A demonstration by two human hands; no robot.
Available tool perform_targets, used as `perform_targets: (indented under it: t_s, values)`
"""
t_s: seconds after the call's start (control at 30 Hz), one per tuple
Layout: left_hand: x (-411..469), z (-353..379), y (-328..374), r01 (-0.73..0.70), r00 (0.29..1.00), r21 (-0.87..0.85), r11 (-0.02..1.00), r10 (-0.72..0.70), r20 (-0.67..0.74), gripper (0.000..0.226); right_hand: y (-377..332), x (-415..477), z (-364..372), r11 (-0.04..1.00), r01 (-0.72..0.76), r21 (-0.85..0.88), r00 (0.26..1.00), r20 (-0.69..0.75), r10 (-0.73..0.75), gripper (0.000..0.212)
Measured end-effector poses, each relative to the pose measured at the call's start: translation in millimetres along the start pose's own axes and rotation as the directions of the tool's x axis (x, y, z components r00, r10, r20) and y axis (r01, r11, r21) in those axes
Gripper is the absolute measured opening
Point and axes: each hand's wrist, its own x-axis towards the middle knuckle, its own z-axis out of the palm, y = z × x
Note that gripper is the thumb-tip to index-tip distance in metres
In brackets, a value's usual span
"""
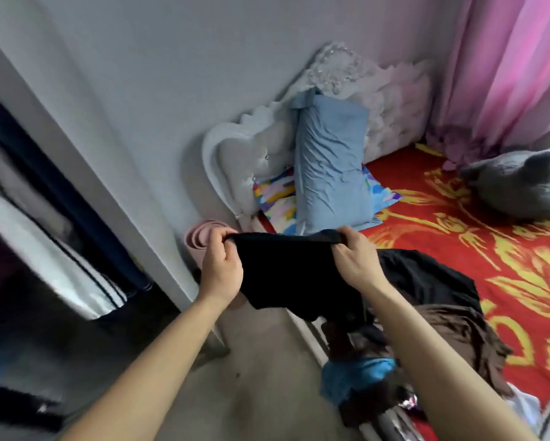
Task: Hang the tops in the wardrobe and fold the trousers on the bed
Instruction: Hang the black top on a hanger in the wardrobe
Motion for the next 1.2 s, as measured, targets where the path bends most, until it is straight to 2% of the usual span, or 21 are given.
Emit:
perform_targets:
  t_s: [0.07,0.17,0.23,0.33,0.43,0.57,0.67,0.77,0.87,1.03,1.13,1.2]
  values:
    - [4.2,-53.6,-6.2,-0.011,1.0,0.024,1.0,0.011,-0.007,0.022,-46.8,-0.6,28.2,0.993,0.117,-0.002,0.993,0.003,-0.117,0.027]
    - [3.7,-138.9,-20.7,0.041,0.999,0.053,0.998,-0.042,0.009,0.007,-118.7,-8.4,71.6,0.963,0.27,-0.018,0.963,0.03,-0.269,0.027]
    - [0.5,-194.3,-35.9,0.1,0.995,0.116,0.988,-0.098,-0.024,0.018,-160.7,-17.3,103.0,0.926,0.375,-0.043,0.925,0.076,-0.372,0.032]
    - [-3.9,-275.7,-63.6,0.154,0.962,0.151,0.976,-0.114,-0.246,0.022,-223.8,-35.3,161.0,0.871,0.477,-0.117,0.875,0.163,-0.457,0.036]
    - [-3.1,-358.9,-91.4,0.198,0.875,0.123,0.973,-0.118,-0.47,0.021,-286.7,-53.6,226.9,0.843,0.526,-0.115,0.833,0.27,-0.483,0.024]
    - [1.5,-453.7,-126.2,0.274,0.813,0.157,0.949,-0.141,-0.565,0.019,-356.4,-80.5,299.9,0.791,0.601,-0.114,0.778,0.307,-0.548,0.023]
    - [7.2,-503.5,-141.3,0.248,0.799,0.157,0.956,-0.11,-0.591,0.02,-394.1,-94.0,337.3,0.785,0.614,-0.087,0.769,0.291,-0.569,0.019]
    - [14.7,-541.1,-151.5,0.22,0.762,0.21,0.953,-0.033,-0.647,0.016,-428.9,-95.9,361.7,0.816,0.577,0.019,0.777,0.296,-0.556,0.024]
    - [27.7,-569.7,-159.9,0.188,0.777,0.269,0.945,0.024,-0.629,0.002,-463.8,-92.9,383.8,0.853,0.507,0.125,0.778,0.359,-0.515,0.027]
    - [75.8,-607.7,-169.7,0.183,0.776,0.192,0.964,-0.023,-0.63,0.013,-502.9,-75.7,430.8,0.871,0.414,0.267,0.744,0.452,-0.492,0.028]
    - [111.2,-627.3,-185.0,0.206,0.772,0.207,0.956,-0.028,-0.635,0.011,-517.5,-52.4,466.7,0.88,0.309,0.36,0.745,0.483,-0.46,0.014]
    - [135.8,-637.6,-197.6,0.237,0.77,0.228,0.944,-0.039,-0.637,0.009,-526.1,-35.3,493.6,0.864,0.337,0.373,0.724,0.484,-0.491,0.026]
